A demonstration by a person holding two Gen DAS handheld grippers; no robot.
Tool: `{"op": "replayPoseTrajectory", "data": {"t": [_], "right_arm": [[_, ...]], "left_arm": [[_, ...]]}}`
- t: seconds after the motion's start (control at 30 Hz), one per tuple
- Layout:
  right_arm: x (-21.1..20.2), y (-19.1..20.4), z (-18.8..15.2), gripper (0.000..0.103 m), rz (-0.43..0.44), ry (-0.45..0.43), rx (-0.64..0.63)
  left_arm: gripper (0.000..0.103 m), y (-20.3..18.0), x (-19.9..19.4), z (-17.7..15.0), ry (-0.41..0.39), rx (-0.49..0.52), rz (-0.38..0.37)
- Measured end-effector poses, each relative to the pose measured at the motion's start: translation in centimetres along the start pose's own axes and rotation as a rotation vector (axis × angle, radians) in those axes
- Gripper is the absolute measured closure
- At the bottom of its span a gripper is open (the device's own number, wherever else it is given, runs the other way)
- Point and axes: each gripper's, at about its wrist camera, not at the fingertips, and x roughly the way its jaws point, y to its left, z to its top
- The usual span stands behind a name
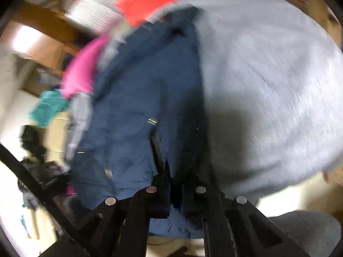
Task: Fold large clothes
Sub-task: 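Grasp the jacket hem with both tools and lift it toward the collar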
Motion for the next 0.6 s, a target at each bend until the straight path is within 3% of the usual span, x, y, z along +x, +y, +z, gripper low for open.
{"op": "replayPoseTrajectory", "data": {"t": [0.2, 0.4, 0.6], "right_arm": [[-3.8, 1.1, 3.4, 0.097, 0.208, -0.101, -0.026], [-4.9, 2.5, 8.6, 0.097, 0.356, -0.16, -0.015], [-1.2, 2.2, 15.6, 0.097, 0.36, -0.175, 0.081]], "left_arm": [[0.096, -2.5, -2.3, 2.9, -0.042, 0.0, -0.126], [0.096, -4.6, -1.6, 9.4, -0.044, -0.018, -0.18], [0.096, -5.3, 2.2, 15.7, -0.035, -0.082, -0.195]]}}
